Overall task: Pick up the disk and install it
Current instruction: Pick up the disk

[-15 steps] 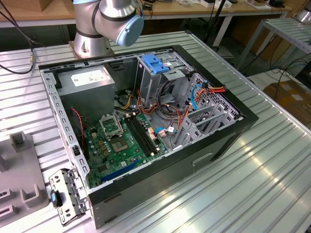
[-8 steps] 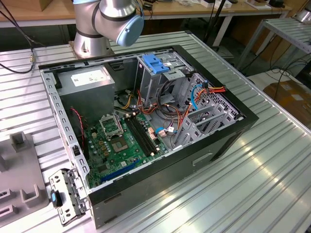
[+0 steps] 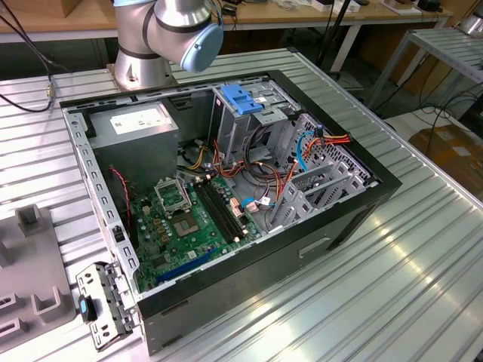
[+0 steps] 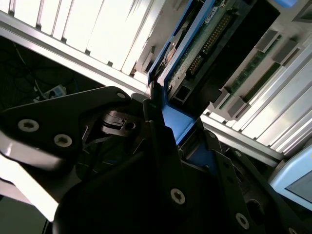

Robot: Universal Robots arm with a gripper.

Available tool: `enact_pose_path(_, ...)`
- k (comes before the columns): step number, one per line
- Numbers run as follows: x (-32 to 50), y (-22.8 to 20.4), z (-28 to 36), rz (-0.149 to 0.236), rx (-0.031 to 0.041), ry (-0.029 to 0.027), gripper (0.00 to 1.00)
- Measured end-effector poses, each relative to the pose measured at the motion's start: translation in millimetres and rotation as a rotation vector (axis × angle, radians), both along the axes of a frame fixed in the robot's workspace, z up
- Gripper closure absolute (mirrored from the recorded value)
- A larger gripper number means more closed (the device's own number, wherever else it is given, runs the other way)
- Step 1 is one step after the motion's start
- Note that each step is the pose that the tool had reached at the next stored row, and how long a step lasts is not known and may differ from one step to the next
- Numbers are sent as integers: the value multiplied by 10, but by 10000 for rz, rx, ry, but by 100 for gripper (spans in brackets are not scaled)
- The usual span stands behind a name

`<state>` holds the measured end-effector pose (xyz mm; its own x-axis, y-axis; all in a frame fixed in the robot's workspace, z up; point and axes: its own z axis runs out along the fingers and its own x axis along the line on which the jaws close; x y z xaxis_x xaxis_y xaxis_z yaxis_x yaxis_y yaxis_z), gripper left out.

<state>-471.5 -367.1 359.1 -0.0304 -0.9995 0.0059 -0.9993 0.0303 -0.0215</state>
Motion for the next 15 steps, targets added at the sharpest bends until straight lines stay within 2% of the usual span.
enact_pose_path(15,11,0,116,0,-1,4,63)
